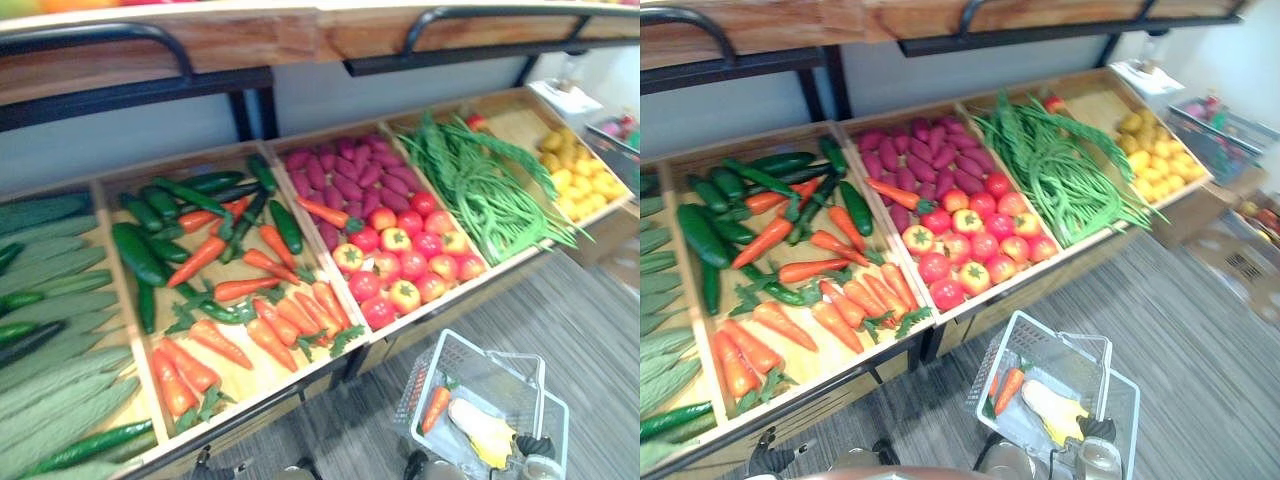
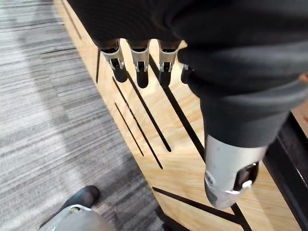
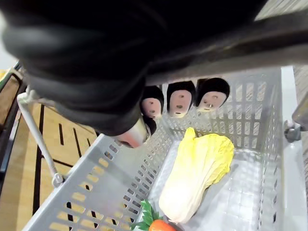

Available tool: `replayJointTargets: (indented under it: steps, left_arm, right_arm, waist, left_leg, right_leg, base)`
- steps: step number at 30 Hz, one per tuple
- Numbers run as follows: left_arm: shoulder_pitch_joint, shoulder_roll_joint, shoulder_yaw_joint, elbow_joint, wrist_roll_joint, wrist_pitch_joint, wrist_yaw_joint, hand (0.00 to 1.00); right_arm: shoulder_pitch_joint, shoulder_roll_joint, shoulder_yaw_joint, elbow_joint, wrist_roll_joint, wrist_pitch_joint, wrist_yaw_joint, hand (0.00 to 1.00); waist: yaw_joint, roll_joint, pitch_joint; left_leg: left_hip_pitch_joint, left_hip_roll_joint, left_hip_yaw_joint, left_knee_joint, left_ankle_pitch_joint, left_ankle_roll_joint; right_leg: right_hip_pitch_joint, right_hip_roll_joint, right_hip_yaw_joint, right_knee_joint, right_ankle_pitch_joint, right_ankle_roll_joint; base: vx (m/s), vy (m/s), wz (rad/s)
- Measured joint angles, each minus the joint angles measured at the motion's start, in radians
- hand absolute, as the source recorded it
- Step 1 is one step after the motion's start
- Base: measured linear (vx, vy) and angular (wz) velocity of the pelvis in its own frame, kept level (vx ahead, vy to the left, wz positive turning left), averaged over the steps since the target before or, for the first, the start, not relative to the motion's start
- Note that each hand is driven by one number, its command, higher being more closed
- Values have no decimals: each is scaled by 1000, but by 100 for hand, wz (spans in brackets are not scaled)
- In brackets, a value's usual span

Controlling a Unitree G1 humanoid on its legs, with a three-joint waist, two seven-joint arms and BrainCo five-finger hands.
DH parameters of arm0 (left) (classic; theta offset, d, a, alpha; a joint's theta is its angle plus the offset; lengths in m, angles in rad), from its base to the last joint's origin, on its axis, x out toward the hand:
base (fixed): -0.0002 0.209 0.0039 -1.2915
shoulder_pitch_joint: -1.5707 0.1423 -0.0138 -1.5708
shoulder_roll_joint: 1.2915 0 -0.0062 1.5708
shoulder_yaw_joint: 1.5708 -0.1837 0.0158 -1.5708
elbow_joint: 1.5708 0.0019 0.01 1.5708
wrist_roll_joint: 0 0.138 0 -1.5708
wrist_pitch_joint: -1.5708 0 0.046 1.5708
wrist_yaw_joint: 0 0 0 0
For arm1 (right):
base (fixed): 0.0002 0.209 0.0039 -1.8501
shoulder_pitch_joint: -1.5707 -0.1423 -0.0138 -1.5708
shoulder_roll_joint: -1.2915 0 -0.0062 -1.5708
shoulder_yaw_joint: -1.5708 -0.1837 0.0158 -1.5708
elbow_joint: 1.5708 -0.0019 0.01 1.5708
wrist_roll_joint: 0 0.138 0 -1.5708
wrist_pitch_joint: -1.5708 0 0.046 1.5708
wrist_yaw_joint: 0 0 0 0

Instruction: Pick vegetable in the basket

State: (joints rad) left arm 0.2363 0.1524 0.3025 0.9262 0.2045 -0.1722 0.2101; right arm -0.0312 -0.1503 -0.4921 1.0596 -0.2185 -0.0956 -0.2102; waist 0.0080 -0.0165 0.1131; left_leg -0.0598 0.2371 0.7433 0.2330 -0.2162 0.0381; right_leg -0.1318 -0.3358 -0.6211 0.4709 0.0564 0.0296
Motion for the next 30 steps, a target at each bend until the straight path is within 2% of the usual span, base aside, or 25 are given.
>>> replayJointTargets:
  steps: [2, 4, 5, 7, 9, 11, 12, 13, 14, 15, 17, 20, 21, 22, 23, 24, 25, 26, 27, 28, 30]
  left_arm:
    - [23, 0, 22, 12, 4, 8, 0, 0]
    - [25, -13, 42, 18, 1, 11, 0, 0]
    - [24, -24, 54, 19, -4, 12, 1, 0]
    - [22, -40, 66, 19, -5, 11, 2, 0]
    - [12, -55, 70, 22, -5, 9, 6, 0]
    - [-1, -63, 91, 27, -5, 8, 11, 0]
    - [-14, -66, 96, 32, -3, 8, 14, 0]
    - [-28, -71, 95, 37, -3, 7, 15, 0]
    - [-41, -74, 94, 48, -3, 7, 15, 0]
    - [-60, -83, 92, 66, -3, 8, 15, 0]
    - [-59, -103, 71, 61, -2, 7, 19, 0]
    - [-61, -111, 36, 54, 7, 7, 22, 0]
    - [-60, -112, 29, 51, 7, 7, 22, 0]
    - [-59, -112, 16, 47, 7, 6, 24, 0]
    - [-60, -110, 11, 40, 5, 0, 25, 0]
    - [-60, -110, -6, 32, 5, -2, 27, 0]
    - [-59, -112, -41, 20, 5, -12, 27, 0]
    - [-49, -118, -71, 19, 4, -23, 27, 0]
    - [-41, -124, -79, 19, 4, -25, 27, 0]
    - [-41, -128, -84, 25, -2, -24, 20, 0]
    - [-45, -90, -100, 12, -2, -26, 20, 0]
  right_arm:
    - [-22, 0, 40, 18, -9, -1, 3, 100]
    - [-29, -1, 48, 25, -21, -2, 3, 100]
    - [-31, -3, 50, 33, -22, -2, 4, 100]
    - [-39, -12, 64, 47, -25, -2, 6, 100]
    - [-49, -31, 93, 56, -38, -1, 9, 100]
    - [-51, -41, 118, 55, -43, -2, 9, 100]
    - [-51, -47, 126, 52, -47, -2, 9, 100]
    - [-40, -55, 137, 46, -48, -1, 8, 100]
    - [-28, -61, 147, 41, -48, -1, 7, 100]
    - [8, -64, 159, 12, -52, 0, 8, 100]
    - [35, -69, 183, -22, -60, 1, 7, 100]
    - [45, -71, 194, -49, -69, -1, -2, 100]
    - [45, -73, 200, -55, -70, -1, -3, 100]
    - [44, -77, 231, -64, -70, -4, -12, 100]
    - [35, -76, 268, -68, -69, -10, -21, 100]
    - [26, -81, 276, -70, -69, -13, -23, 100]
    - [9, -91, 285, -70, -66, -19, -24, 100]
    - [-2, -86, 297, -63, -60, -22, -22, 100]
    - [-5, -85, 302, -64, -58, -24, -21, 100]
    - [-4, -54, 306, -65, -56, -38, -16, 100]
    - [30, -3, 306, -69, -55, -61, 7, 100]
  waist:
    - [-1, -16, -2]
    - [8, -25, -4]
    - [12, -30, -5]
    - [22, -37, -7]
    - [23, -21, -9]
    - [24, -21, -9]
    - [17, -24, -11]
    - [10, -26, -11]
    - [3, -26, -11]
    - [-17, -13, -17]
    - [-27, -15, -18]
    - [-28, 0, -26]
    - [-28, 1, -26]
    - [-23, 2, -26]
    - [-5, -12, -16]
    - [3, -8, -13]
    - [18, 3, -7]
    - [37, 22, -2]
    - [42, 37, -4]
    - [50, 41, 3]
    - [48, -1, 20]
  left_leg:
    - [24, -3, 110, -12, 3, 3]
    - [33, -4, 189, -12, 3, 3]
    - [36, -1, 240, -2, 3, 3]
    - [45, 6, 315, 10, 4, 1]
    - [55, 25, 427, 3, 31, -17]
    - [63, 24, 495, -27, 65, -30]
    - [64, 26, 542, -45, 92, -38]
    - [65, 27, 563, -54, 104, -37]
    - [65, 31, 569, -56, 114, -41]
    - [74, 51, 568, -53, 140, -51]
    - [101, 75, 564, -43, 155, -52]
    - [131, 117, 551, 30, 164, -60]
    - [132, 128, 527, 57, 164, -60]
    - [119, 165, 402, 167, 170, -49]
    - [58, 149, 190, 237, 132, -71]
    - [36, 91, 64, 198, 87, -106]
    - [10, -27, -144, 83, 44, -125]
    - [16, -113, -297, -70, 65, -121]
    - [27, -131, -354, -134, 120, -122]
    - [46, -129, -381, -148, 122, -133]
    - [32, -154, -402, -95, 108, -137]
  right_leg:
    - [71, -39, -57, 89, -44, 4]
    - [118, -44, -70, 103, -42, 7]
    - [146, -41, -79, 78, -34, 18]
    - [166, -36, -114, 5, -62, 59]
    - [166, 7, -206, -133, -117, 85]
    - [162, 58, -223, -244, -123, 91]
    - [159, 103, -220, -340, -123, 91]
    - [161, 126, -217, -387, -122, 90]
    - [163, 139, -217, -406, -121, 89]
    - [179, 165, -213, -435, -119, 80]
    - [193, 185, -190, -437, -120, 72]
    - [191, 196, -132, -435, -127, 61]
    - [191, 194, -115, -436, -128, 58]
    - [193, 189, -63, -439, -130, 55]
    - [189, 166, 6, -436, -134, 49]
    - [184, 147, 41, -435, -134, 49]
    - [164, 118, 104, -427, -132, 52]
    - [140, 114, 173, -412, -126, 63]
    - [131, 128, 202, -411, -123, 68]
    - [128, 153, 250, -421, -119, 83]
    - [125, 135, 293, -447, -98, 80]
  base:
    - [-6, 66, -140]
    - [0, -66, -129]
    - [8, -172, -141]
    - [11, -207, -125]
    - [-17, -252, -140]
    - [-55, -280, -126]
    - [-71, -355, -119]
    - [-60, -291, -82]
    - [-56, -248, -33]
    - [-48, -157, -18]
    - [-48, -125, -34]
    - [-45, -36, -60]
    - [-33, 8, -86]
    - [-37, 35, -104]
    - [-40, 79, -114]
    - [-53, 164, -125]
    - [-51, 231, -147]
    - [-40, 241, -154]
    - [9, 245, -146]
    - [96, 184, -99]
    - [82, 105, -64]
